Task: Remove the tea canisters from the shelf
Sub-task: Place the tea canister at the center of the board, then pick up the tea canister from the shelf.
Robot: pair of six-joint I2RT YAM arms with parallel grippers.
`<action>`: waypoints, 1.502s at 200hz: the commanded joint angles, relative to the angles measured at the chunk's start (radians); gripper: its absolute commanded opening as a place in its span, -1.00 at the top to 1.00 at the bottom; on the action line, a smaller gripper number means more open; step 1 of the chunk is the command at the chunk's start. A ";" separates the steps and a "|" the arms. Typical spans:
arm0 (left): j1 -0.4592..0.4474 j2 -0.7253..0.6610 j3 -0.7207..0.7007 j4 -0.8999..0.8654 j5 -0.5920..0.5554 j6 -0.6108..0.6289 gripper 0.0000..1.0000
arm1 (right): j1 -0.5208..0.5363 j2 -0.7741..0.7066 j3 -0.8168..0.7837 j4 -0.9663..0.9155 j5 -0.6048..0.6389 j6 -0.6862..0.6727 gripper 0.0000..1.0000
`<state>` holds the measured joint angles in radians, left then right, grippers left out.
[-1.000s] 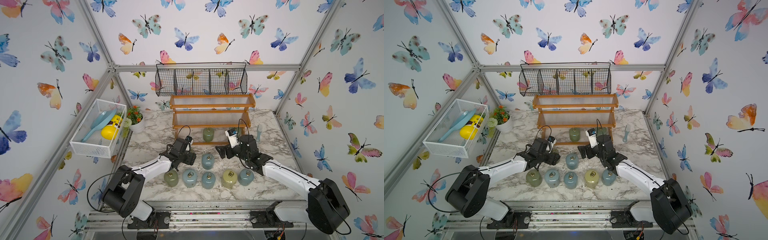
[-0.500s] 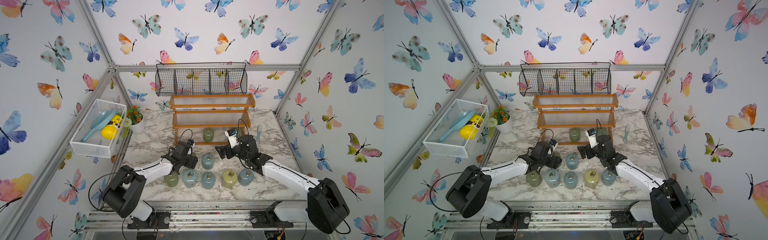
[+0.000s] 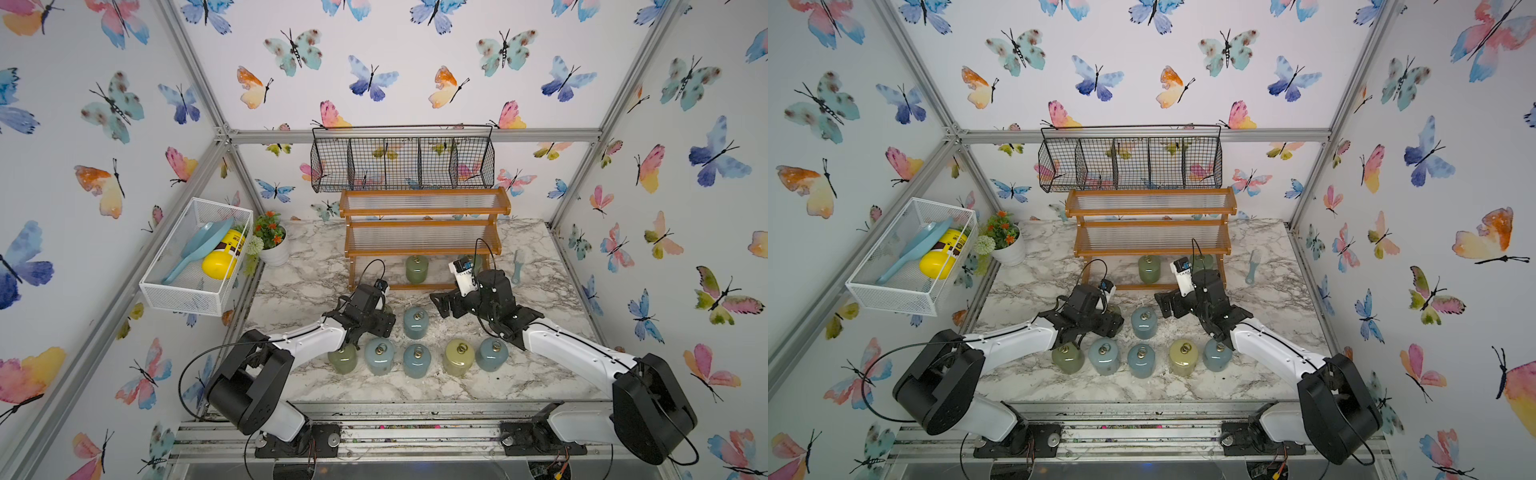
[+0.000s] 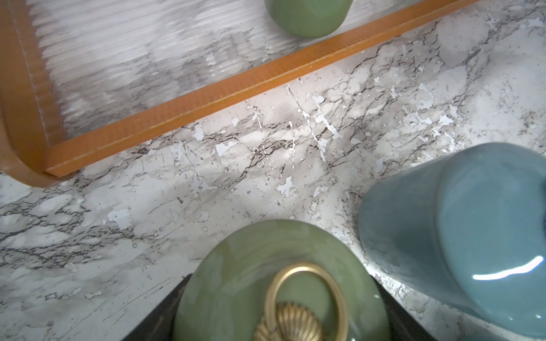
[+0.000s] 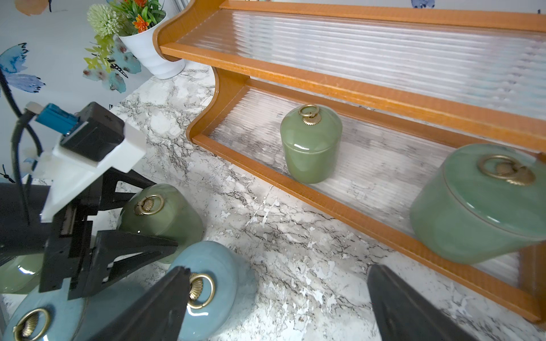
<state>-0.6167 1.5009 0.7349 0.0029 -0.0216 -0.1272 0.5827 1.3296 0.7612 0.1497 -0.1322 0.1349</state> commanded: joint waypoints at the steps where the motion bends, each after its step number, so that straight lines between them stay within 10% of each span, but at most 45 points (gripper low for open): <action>1: -0.003 -0.017 -0.012 0.038 -0.025 -0.014 -0.58 | -0.004 -0.003 -0.016 0.013 -0.007 0.006 -0.99; 175: -0.009 -0.181 0.037 -0.021 -0.095 -0.026 -0.88 | -0.004 -0.010 -0.003 0.007 -0.029 -0.008 -0.99; 300: 0.000 -0.454 -0.095 -0.029 -0.216 -0.119 -0.98 | -0.004 0.322 0.162 0.234 0.051 0.001 -0.99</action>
<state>-0.6212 1.1023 0.6811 -0.0124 -0.1928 -0.2073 0.5827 1.6039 0.8631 0.2943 -0.1215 0.1261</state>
